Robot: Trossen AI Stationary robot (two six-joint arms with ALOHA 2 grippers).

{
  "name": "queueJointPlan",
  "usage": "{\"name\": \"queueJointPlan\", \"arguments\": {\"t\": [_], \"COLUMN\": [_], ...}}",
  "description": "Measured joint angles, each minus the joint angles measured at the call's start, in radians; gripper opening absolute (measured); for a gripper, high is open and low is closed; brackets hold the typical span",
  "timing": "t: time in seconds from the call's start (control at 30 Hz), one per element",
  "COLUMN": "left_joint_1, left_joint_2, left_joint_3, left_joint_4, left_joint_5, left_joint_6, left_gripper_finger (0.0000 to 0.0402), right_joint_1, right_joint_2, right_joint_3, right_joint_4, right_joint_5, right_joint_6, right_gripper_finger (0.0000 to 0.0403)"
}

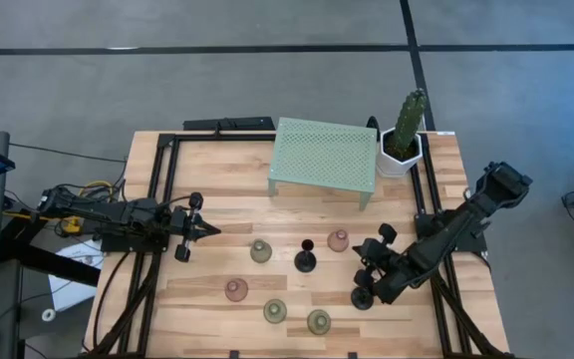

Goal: Pick & Place candle stick holders
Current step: Put the right black candle holder on the shelf

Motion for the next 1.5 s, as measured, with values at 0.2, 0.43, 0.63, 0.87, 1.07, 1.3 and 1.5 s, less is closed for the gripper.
{"name": "queueJointPlan", "arguments": {"t": [0.2,0.43,0.63,0.87,1.07,1.3,1.5], "left_joint_1": [0.000,0.000,0.000,0.000,0.000,0.000,0.000], "left_joint_2": [0.000,0.000,0.011,0.050,0.089,0.112,0.112], "left_joint_3": [0.000,0.000,0.000,0.000,0.000,0.000,0.000], "left_joint_4": [0.000,0.000,0.000,0.000,0.005,0.024,0.027], "left_joint_5": [0.000,0.000,0.000,-0.061,-0.073,-0.074,-0.074], "left_joint_6": [0.000,0.000,0.000,0.000,0.000,-0.001,-0.003], "left_gripper_finger": [0.0006,0.0006,0.0006,0.0006,0.0006,0.0006,0.0006], "right_joint_1": [-0.065,-0.133,-0.120,-0.118,-0.118,-0.117,-0.068], "right_joint_2": [0.039,-0.001,-0.046,-0.088,-0.100,-0.108,-0.181], "right_joint_3": [0.003,-0.001,-0.001,-0.001,-0.001,-0.001,-0.001], "right_joint_4": [0.032,0.084,0.084,0.049,-0.018,-0.237,-0.368], "right_joint_5": [-0.004,-0.085,-0.127,-0.128,-0.131,-0.219,-0.337], "right_joint_6": [0.000,-0.072,-0.125,-0.132,-0.132,-0.089,-0.071], "right_gripper_finger": [0.0000,0.0049,0.0107,0.0107,0.0108,0.0093,0.0050]}}
